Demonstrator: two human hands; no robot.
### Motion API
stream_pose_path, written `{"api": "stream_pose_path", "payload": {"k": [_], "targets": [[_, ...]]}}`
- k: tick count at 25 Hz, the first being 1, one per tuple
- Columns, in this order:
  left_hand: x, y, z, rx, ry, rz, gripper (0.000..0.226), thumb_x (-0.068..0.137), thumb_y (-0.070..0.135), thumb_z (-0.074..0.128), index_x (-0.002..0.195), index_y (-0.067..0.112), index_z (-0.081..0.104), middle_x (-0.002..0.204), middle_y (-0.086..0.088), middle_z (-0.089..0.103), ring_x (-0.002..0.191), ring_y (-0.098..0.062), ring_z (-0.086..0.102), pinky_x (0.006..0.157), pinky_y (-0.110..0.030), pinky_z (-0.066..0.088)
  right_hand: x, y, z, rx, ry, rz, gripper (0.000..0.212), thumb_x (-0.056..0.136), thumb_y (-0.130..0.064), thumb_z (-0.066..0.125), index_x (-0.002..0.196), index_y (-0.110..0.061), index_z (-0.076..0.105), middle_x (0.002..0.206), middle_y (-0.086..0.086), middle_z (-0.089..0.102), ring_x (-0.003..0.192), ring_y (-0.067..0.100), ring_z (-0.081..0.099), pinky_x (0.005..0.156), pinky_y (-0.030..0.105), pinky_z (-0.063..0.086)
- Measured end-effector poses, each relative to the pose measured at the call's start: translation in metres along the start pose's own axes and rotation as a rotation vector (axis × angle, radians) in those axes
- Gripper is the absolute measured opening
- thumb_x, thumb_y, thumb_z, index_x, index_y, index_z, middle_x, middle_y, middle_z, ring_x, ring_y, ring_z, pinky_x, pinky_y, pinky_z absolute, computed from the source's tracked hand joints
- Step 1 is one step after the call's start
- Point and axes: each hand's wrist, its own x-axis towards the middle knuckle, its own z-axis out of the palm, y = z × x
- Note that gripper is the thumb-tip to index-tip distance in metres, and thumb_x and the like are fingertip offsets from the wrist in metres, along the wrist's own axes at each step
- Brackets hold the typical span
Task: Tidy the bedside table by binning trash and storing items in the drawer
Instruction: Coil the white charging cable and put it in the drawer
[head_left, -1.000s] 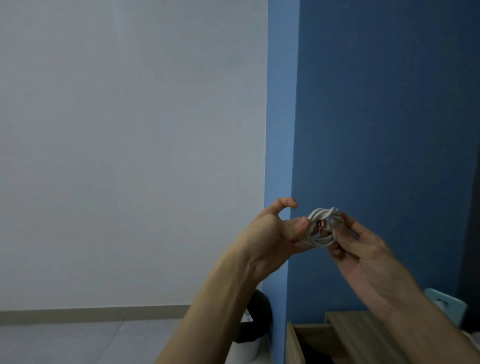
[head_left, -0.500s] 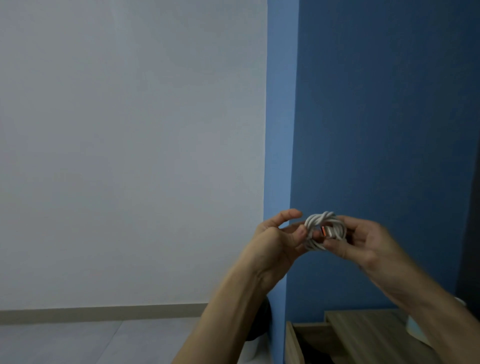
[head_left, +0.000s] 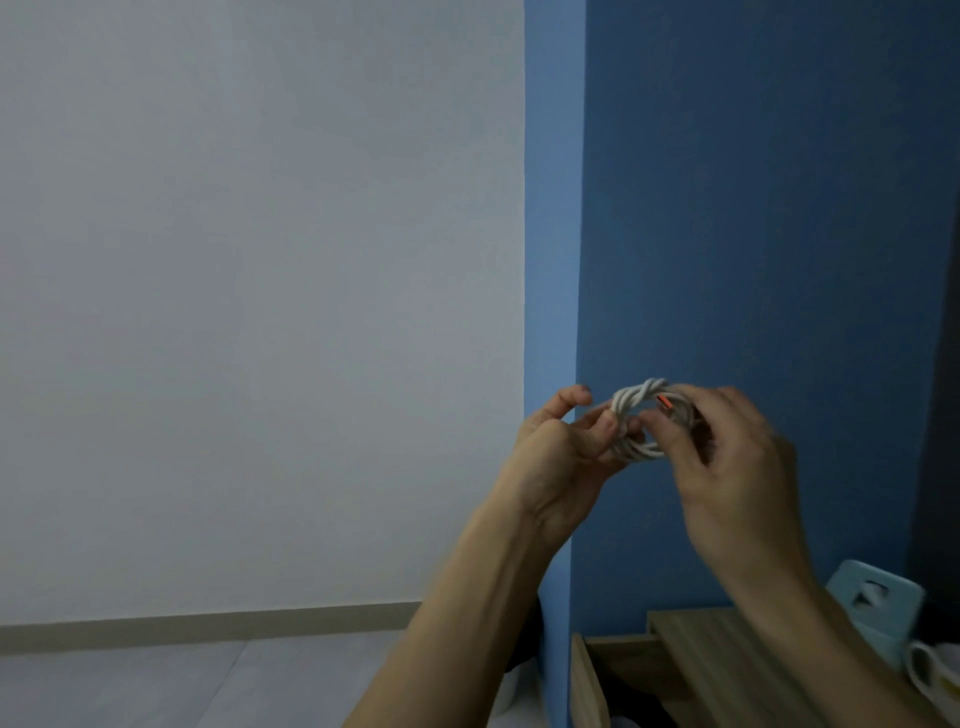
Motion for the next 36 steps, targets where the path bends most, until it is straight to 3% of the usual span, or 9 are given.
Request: {"api": "stream_pose_path", "payload": {"k": [3,7,9,12,16,23,27,32,36], "targets": [[-0.002,0.0,0.01,0.016,0.026,-0.019,0.032,0.089,-0.016,0.039,0.091,0.013,0.052,0.067,-0.01,0.06,0.057,-0.013,0.063,0.06,-0.029,0.057,-0.004,-0.002,-0.001,-0.045,0.131,-0.134,0.026,0.085,-0.012,0.063,0.108,-0.001,0.061,0.092,0.009,0.065,0.081,0.001,0.052,0.074,-0.007,0.034],[-0.008,0.0,0.02,-0.031,0.016,-0.069,0.033,0.092,-0.012,0.037,0.091,0.013,0.058,0.071,-0.008,0.061,0.057,-0.012,0.06,0.055,-0.028,0.057,-0.004,0.008,0.0,-0.161,0.258,-0.335,0.016,0.086,-0.005,0.062,0.097,0.005,0.067,0.101,0.018,0.069,0.09,0.025,0.065,0.084,0.024,0.049],[-0.008,0.0,0.021,-0.041,0.017,-0.091,0.034,0.092,-0.012,0.036,0.091,0.014,0.058,0.076,-0.009,0.059,0.06,-0.013,0.057,0.057,-0.029,0.057,-0.004,0.009,0.0,-0.132,0.252,-0.357,0.011,0.086,-0.003,0.061,0.091,0.006,0.066,0.107,0.013,0.067,0.098,0.026,0.062,0.091,0.024,0.046],[-0.007,-0.004,0.018,0.026,0.059,-0.035,0.037,0.091,-0.015,0.036,0.088,0.013,0.061,0.058,-0.004,0.061,0.054,-0.012,0.058,0.061,-0.028,0.057,-0.004,0.004,-0.005,0.047,0.171,-0.207,0.008,0.088,-0.007,0.057,0.088,-0.002,0.062,0.106,0.002,0.065,0.1,0.007,0.061,0.087,0.005,0.043],[-0.007,-0.006,0.017,0.143,0.087,0.087,0.037,0.088,-0.02,0.038,0.083,0.009,0.06,0.06,-0.004,0.063,0.049,-0.013,0.062,0.057,-0.023,0.054,0.005,-0.001,-0.009,0.493,0.096,0.266,0.02,0.091,-0.014,0.052,0.072,-0.02,0.055,0.09,-0.003,0.075,0.079,0.014,0.071,0.069,0.03,0.057],[-0.005,-0.009,0.004,0.448,0.027,0.359,0.036,0.078,-0.026,0.047,0.075,0.009,0.055,0.076,-0.009,0.064,0.057,-0.016,0.064,0.063,-0.027,0.052,0.026,0.006,-0.022,0.859,-0.265,0.78,0.019,0.092,-0.012,0.046,0.08,-0.003,0.057,0.076,0.003,0.073,0.055,0.015,0.068,0.051,0.026,0.056],[-0.004,-0.011,-0.006,0.513,-0.024,0.407,0.036,0.078,-0.026,0.048,0.073,0.008,0.056,0.075,-0.008,0.063,0.057,-0.012,0.065,0.058,-0.021,0.053,0.025,0.014,-0.023,0.899,-0.495,0.863,0.029,0.073,-0.024,0.055,0.089,-0.004,0.068,0.079,0.006,0.071,0.063,0.016,0.065,0.055,0.025,0.057],[-0.004,-0.019,-0.01,0.576,-0.045,0.461,0.033,0.077,-0.023,0.055,0.073,0.01,0.059,0.073,-0.003,0.064,0.06,-0.009,0.063,0.061,-0.023,0.053,0.021,0.02,-0.025,0.851,-0.471,0.839,0.031,0.063,-0.027,0.064,0.083,-0.005,0.071,0.076,0.006,0.072,0.061,0.016,0.066,0.053,0.024,0.056],[0.001,-0.026,-0.013,0.458,-0.052,0.407,0.024,0.082,-0.013,0.058,0.09,0.009,0.06,0.088,-0.007,0.064,0.073,-0.013,0.062,0.066,-0.023,0.052,0.01,0.021,-0.025,0.83,-0.5,0.621,0.062,0.05,-0.053,0.079,0.097,-0.014,0.073,0.102,0.005,0.074,0.094,0.016,0.07,0.071,0.021,0.055]]}}
